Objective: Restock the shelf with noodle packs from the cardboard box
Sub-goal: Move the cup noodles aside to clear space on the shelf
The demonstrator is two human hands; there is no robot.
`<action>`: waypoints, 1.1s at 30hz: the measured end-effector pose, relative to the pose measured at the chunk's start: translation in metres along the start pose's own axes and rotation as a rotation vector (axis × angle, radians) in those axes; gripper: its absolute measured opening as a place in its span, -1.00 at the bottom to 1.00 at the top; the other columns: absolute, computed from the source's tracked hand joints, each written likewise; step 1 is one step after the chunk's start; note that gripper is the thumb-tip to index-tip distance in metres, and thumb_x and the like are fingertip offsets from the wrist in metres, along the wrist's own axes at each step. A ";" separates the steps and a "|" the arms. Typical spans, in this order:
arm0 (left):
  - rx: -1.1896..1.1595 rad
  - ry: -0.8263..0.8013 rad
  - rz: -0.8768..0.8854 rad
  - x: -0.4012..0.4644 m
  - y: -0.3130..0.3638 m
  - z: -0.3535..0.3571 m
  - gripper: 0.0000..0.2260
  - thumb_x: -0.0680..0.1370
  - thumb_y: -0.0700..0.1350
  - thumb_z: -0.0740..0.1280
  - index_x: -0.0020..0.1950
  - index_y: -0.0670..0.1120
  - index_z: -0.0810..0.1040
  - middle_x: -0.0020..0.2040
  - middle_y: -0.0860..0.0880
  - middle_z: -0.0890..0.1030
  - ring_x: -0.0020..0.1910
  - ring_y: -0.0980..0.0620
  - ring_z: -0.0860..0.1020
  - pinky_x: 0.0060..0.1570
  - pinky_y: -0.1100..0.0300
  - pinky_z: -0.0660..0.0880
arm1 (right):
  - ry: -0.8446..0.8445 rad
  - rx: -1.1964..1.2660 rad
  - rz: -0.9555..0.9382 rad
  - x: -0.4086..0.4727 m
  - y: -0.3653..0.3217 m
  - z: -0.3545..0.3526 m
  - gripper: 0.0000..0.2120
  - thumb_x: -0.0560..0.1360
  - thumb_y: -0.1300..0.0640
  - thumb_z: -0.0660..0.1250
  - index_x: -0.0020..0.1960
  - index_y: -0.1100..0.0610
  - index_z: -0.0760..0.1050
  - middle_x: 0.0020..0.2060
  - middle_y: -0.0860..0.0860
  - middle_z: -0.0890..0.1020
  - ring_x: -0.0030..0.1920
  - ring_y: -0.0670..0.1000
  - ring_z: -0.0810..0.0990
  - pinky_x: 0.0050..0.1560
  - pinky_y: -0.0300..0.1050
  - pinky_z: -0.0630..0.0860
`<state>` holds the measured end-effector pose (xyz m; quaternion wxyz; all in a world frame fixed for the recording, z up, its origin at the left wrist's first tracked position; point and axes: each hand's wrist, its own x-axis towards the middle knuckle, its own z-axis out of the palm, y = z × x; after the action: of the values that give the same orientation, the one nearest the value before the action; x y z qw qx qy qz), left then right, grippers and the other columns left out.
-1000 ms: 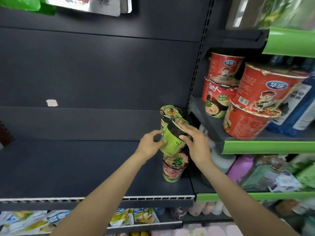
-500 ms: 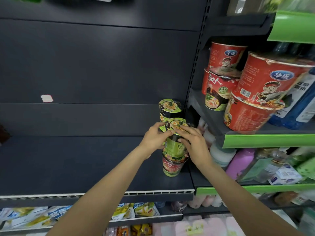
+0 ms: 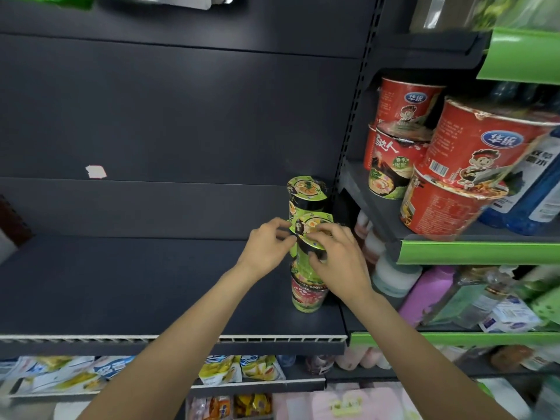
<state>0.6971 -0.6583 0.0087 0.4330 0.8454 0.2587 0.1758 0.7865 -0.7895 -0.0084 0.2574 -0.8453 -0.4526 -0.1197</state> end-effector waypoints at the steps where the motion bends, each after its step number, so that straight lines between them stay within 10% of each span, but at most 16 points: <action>1: 0.024 0.024 0.017 -0.003 0.000 -0.006 -0.73 0.56 -0.09 0.28 0.26 -0.04 0.48 0.07 0.01 0.61 0.02 0.09 0.55 0.00 0.22 0.48 | 0.011 0.023 0.004 -0.001 -0.006 0.000 -0.69 0.44 0.17 0.36 0.18 0.10 0.55 0.13 0.00 0.50 0.18 0.03 0.41 0.17 -0.05 0.44; 12: 0.470 0.382 0.071 -0.064 -0.060 -0.116 -0.79 0.58 -0.03 0.22 0.17 -0.03 0.51 0.03 0.03 0.59 -0.02 0.03 0.55 -0.19 0.20 0.35 | -0.096 0.204 -0.098 0.017 -0.134 0.044 -0.80 0.52 0.17 0.26 0.12 0.10 0.53 0.01 0.00 0.51 0.11 0.01 0.43 0.03 -0.12 0.42; 33: 0.509 0.392 -0.369 -0.207 -0.354 -0.477 -0.78 0.56 -0.08 0.20 0.16 -0.09 0.52 -0.01 -0.10 0.62 -0.06 -0.11 0.58 -0.12 -0.02 0.55 | -0.522 0.366 -0.271 0.038 -0.562 0.261 -0.75 0.56 0.14 0.23 0.23 0.07 0.46 0.13 0.00 0.48 0.20 -0.02 0.43 0.10 -0.06 0.48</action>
<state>0.1811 -0.3008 -0.0289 0.1753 0.8154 0.5203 0.1835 0.3353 -0.3643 -0.0275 0.2620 -0.7195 -0.6253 0.1505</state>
